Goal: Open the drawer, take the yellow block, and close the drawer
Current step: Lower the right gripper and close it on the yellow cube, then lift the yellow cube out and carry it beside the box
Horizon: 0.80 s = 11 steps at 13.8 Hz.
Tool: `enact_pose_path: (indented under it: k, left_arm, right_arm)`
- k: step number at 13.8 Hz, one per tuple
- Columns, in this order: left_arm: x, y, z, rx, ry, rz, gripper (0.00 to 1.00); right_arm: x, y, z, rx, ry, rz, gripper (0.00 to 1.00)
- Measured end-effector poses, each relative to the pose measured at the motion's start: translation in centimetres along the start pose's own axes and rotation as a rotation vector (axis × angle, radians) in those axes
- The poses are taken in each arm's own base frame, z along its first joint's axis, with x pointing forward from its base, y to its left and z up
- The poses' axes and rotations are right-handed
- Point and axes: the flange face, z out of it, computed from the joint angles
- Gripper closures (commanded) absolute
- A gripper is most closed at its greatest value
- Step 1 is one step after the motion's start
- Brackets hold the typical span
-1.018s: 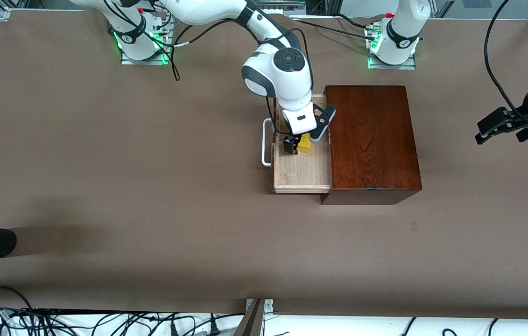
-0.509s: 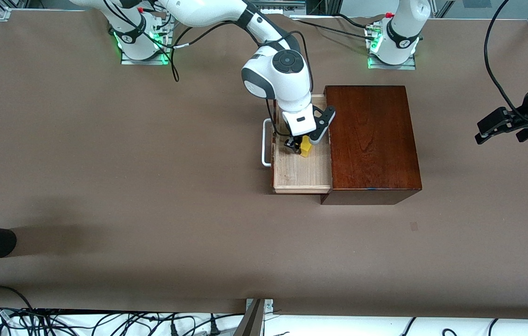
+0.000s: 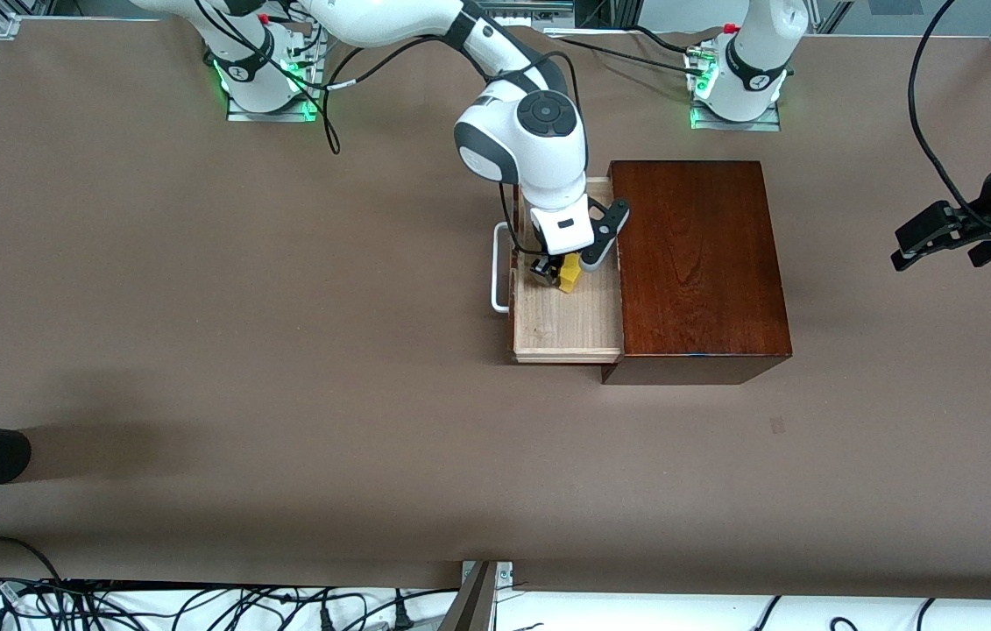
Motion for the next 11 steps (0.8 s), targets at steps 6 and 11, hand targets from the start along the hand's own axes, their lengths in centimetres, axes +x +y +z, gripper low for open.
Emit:
enact_pose_path:
  k: [6, 11]
  left_arm:
    - [0.0, 0.0, 0.0, 0.0, 0.0, 0.0, 0.0]
    - [0.0, 0.0, 0.0, 0.0, 0.001, 0.0, 0.0]
  right_arm:
    - [0.6, 3.7, -6.9, 0.023, -0.028, 0.084, 0.97]
    - [-3.8, 16.8, -13.1, 0.008, -0.075, 0.267, 0.97]
